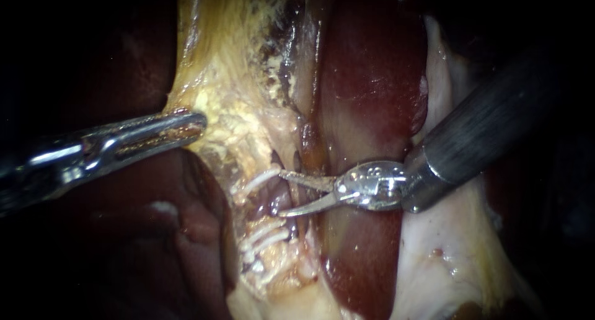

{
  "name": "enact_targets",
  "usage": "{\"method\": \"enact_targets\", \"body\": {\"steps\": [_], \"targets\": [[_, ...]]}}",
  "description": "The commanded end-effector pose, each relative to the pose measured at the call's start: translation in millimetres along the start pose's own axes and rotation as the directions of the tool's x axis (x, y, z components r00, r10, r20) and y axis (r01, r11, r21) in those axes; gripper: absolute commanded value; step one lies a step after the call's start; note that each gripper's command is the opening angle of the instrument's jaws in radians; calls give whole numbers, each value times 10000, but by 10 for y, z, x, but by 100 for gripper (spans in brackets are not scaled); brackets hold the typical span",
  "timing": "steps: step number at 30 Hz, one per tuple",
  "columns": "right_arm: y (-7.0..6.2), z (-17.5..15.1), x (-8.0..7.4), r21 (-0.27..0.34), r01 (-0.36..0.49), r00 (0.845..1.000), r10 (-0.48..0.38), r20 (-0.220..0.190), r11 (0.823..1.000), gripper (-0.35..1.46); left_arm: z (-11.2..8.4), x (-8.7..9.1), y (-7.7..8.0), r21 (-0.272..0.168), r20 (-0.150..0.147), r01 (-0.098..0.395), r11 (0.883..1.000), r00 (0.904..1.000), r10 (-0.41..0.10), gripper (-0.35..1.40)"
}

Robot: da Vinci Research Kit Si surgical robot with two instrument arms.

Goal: Go back from the cut left tube

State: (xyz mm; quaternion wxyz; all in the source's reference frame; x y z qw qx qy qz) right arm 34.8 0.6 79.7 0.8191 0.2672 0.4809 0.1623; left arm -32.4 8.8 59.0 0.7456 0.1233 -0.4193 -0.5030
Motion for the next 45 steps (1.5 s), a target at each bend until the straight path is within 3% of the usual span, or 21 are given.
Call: {"method": "enact_targets", "body": {"steps": [1, 7, 10, 20, 23, 27, 36, 45], "targets": [[0, -1, 1, 3, 1, 10000, -1, -1, 10000, 118, 0, 0, 0, -2, 0, 4, 10000, 10000, -4, -35], [-2, -1, 2, 18, -52, 10000, 52, -1, 10000, 123, 0, 0, 0, -2, 0, 4, 10000, 10000, -4, -35], [-9, -5, 4, 122, 617, 9981, -618, 5, 9980, 128, 0, 0, 1, 1, -1, 3, 10000, 10000, -3, -35], [-34, -59, 24, 631, 2883, 9575, -2880, -148, 9555, 138, 1, 0, 4, 6, -2, 0, 10000, 10000, 0, -35], [-31, -77, 32, 636, 3138, 9495, -3131, -212, 9474, 135, 1, 0, 5, 5, -2, 1, 10000, 10000, -1, -35], [-20, -102, 42, 142, 3311, 9433, -3305, -304, 9435, 135, 1, 0, 5, 5, -2, 1, 10000, 10000, -1, -35], [-8, -129, 62, -535, 3650, 9269, -3682, -724, 9295, 135, 4, 0, 3, -12, 4, 8, 10000, 10000, -8, -35], [-9, -134, 63, -608, 3753, 9229, -3790, -684, 9249, 135, 9, 2, 5, -26, 17, -2, 10000, 10000, 2, -35]]}}
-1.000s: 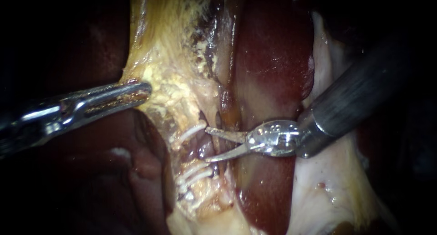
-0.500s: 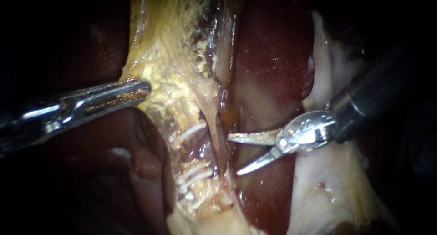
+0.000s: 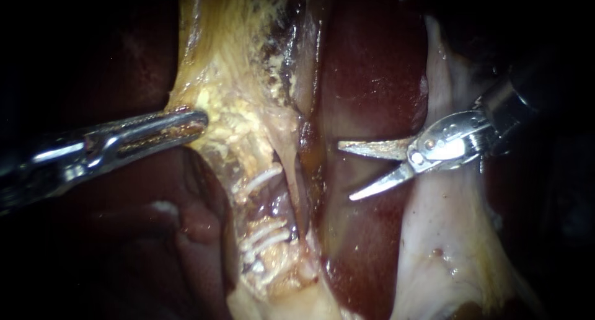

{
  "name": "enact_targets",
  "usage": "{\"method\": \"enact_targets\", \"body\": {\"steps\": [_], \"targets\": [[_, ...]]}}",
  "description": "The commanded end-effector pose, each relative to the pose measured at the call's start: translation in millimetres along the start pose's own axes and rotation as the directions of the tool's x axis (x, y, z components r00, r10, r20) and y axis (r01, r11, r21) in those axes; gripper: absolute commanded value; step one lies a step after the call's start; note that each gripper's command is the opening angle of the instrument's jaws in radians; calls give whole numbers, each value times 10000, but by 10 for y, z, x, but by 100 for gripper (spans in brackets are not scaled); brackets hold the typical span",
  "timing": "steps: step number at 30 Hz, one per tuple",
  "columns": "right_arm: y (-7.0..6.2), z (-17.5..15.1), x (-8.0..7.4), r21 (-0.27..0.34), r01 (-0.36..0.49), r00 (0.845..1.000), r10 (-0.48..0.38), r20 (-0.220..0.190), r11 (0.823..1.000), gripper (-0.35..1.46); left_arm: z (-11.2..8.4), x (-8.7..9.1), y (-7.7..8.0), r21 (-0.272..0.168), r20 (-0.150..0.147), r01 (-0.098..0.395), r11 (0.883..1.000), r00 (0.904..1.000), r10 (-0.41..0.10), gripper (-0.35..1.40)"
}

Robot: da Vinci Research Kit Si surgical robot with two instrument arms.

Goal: Go back from the cut left tube

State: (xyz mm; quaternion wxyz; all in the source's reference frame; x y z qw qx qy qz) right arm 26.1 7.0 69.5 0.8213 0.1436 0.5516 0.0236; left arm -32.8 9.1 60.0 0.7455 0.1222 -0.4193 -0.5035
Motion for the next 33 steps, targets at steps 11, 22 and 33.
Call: {"method": "enact_targets", "body": {"steps": [11, 22, 33], "targets": [[-1, -3, -2, 20, 7, 10000, -7, 2, 10000, 135, 68, 44, 13, 41, -525, -217, 9998, 9984, 218, -35], [-2, -5, -1, 26, 7, 10000, -7, 1, 10000, 135, 108, 40, 3, 216, -659, -123, 9997, 9977, 137, -35], [-2, -5, -1, 26, 7, 10000, -7, 1, 10000, 135, 108, 40, 2, 217, -660, -122, 9997, 9977, 136, -35]]}}
